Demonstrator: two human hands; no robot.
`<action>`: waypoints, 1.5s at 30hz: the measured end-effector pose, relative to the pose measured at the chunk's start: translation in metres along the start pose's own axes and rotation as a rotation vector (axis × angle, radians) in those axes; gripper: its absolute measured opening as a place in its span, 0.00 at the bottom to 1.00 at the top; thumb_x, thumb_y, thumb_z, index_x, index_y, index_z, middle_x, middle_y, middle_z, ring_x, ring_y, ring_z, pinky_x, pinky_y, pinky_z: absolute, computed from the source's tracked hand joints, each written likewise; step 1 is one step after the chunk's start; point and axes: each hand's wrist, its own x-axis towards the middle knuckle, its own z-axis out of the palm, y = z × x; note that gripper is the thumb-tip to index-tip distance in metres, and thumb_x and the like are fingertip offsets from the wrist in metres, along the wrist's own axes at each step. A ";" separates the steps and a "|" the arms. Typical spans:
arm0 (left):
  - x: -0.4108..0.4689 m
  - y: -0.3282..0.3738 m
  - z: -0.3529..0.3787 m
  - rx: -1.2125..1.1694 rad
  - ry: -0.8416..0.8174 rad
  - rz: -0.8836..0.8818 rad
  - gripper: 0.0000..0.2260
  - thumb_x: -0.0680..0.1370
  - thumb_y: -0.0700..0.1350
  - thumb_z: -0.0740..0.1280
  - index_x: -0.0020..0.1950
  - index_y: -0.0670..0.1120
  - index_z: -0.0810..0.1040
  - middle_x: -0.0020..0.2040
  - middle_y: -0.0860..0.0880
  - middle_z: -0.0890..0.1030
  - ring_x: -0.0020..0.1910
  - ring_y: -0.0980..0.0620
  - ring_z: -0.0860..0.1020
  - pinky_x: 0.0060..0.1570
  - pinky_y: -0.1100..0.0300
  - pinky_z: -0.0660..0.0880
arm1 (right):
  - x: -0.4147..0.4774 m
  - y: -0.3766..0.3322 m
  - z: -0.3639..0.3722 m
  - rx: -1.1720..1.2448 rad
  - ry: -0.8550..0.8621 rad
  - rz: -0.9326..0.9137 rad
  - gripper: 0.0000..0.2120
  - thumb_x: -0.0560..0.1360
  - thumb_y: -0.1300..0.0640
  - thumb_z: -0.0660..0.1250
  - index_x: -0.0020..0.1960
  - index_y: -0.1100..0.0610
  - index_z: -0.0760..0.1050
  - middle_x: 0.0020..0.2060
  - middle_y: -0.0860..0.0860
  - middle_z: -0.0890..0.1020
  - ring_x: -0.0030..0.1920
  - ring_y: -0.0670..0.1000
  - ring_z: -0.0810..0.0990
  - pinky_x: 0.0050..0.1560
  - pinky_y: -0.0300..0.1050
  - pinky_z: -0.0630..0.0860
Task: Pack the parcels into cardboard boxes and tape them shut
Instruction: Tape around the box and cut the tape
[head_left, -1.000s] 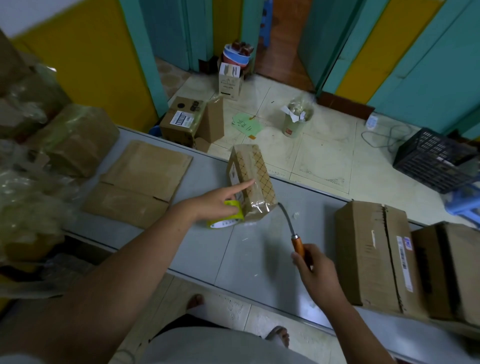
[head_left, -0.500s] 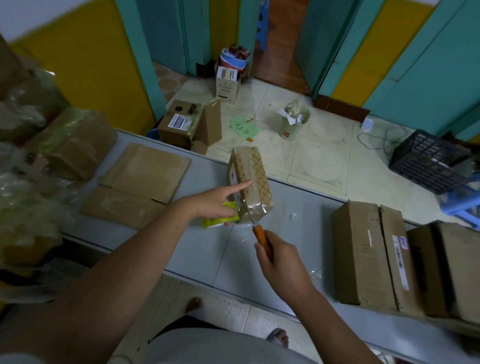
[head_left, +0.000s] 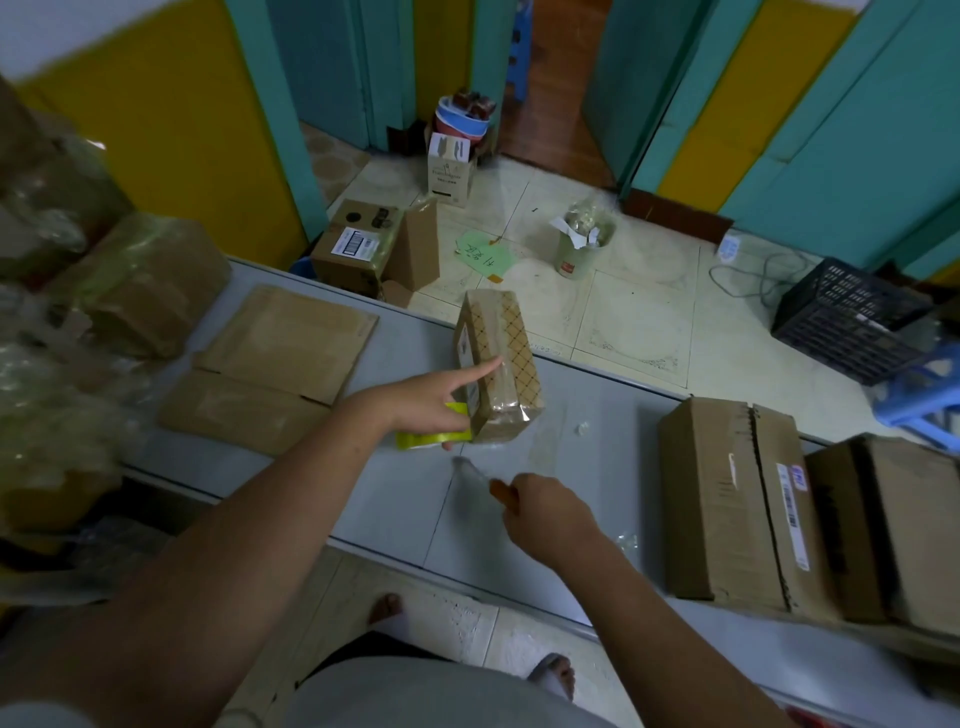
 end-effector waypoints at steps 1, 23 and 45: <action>-0.001 0.001 -0.001 0.013 -0.001 0.001 0.44 0.80 0.42 0.71 0.79 0.76 0.49 0.86 0.52 0.52 0.53 0.49 0.86 0.50 0.55 0.84 | -0.003 0.011 0.007 -0.067 0.026 0.002 0.12 0.83 0.47 0.61 0.49 0.54 0.74 0.47 0.53 0.81 0.49 0.57 0.82 0.43 0.45 0.72; -0.004 -0.044 0.009 0.668 0.332 0.026 0.48 0.82 0.50 0.70 0.77 0.75 0.30 0.49 0.46 0.80 0.43 0.49 0.80 0.39 0.53 0.77 | 0.056 -0.006 -0.051 0.146 0.510 -0.372 0.13 0.80 0.51 0.68 0.63 0.49 0.79 0.58 0.46 0.77 0.57 0.50 0.74 0.54 0.51 0.71; 0.007 -0.014 0.080 -0.272 0.721 0.145 0.20 0.83 0.36 0.66 0.75 0.47 0.76 0.65 0.59 0.80 0.62 0.70 0.78 0.62 0.74 0.72 | 0.047 0.007 -0.041 0.774 0.563 -0.384 0.23 0.77 0.75 0.62 0.64 0.55 0.78 0.58 0.50 0.79 0.62 0.40 0.78 0.68 0.38 0.75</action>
